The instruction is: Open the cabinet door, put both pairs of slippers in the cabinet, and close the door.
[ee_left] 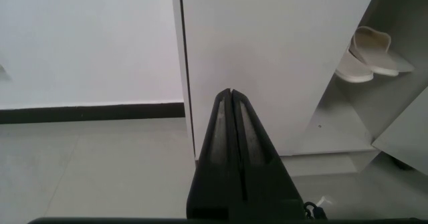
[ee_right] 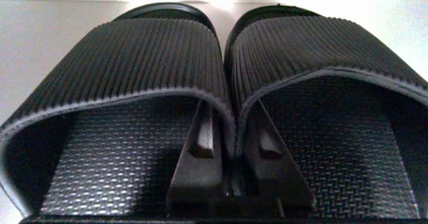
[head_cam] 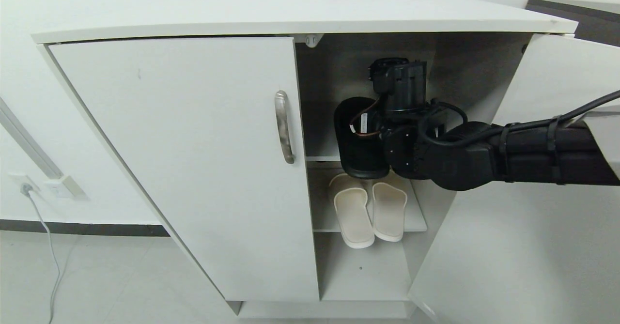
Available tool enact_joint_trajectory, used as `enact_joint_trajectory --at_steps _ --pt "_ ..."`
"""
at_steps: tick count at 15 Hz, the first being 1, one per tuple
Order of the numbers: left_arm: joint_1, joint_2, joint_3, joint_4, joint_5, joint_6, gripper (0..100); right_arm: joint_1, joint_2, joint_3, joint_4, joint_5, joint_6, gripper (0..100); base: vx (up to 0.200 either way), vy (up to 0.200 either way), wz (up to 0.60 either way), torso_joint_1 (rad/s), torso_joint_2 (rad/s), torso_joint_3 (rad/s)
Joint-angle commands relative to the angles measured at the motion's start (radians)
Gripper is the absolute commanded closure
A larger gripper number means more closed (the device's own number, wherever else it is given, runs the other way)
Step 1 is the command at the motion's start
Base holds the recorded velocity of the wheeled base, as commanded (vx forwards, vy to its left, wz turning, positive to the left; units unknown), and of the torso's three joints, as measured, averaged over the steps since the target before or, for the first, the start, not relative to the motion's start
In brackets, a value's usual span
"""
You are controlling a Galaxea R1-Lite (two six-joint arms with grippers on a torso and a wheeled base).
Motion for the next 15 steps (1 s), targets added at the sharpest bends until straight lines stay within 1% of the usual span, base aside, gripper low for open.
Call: enact_joint_trajectory --at_steps 1,3,12,13,15 --pt "0.0 0.0 0.0 0.0 0.0 0.0 100 -0.012 0.018 -0.045 0.024 0.011 0.003 100 0.0 0.0 0.0 0.0 0.0 0.0" --pt "0.0 0.0 0.0 0.0 0.0 0.0 100 -0.022 0.036 -0.088 0.04 0.018 0.003 100 0.0 0.0 0.0 0.0 0.0 0.0" --pt "0.0 0.0 0.0 0.0 0.0 0.0 100 -0.022 0.056 -0.093 0.04 0.018 0.01 100 0.0 0.0 0.0 0.0 0.0 0.0" --pt "0.0 0.0 0.0 0.0 0.0 0.0 100 -0.022 0.056 -0.093 0.04 0.018 0.015 0 0.0 0.0 0.0 0.0 0.0 0.0" --pt "0.0 0.0 0.0 0.0 0.0 0.0 100 -0.022 0.053 -0.089 0.04 0.018 0.016 0 0.0 0.0 0.0 0.0 0.0 0.0"
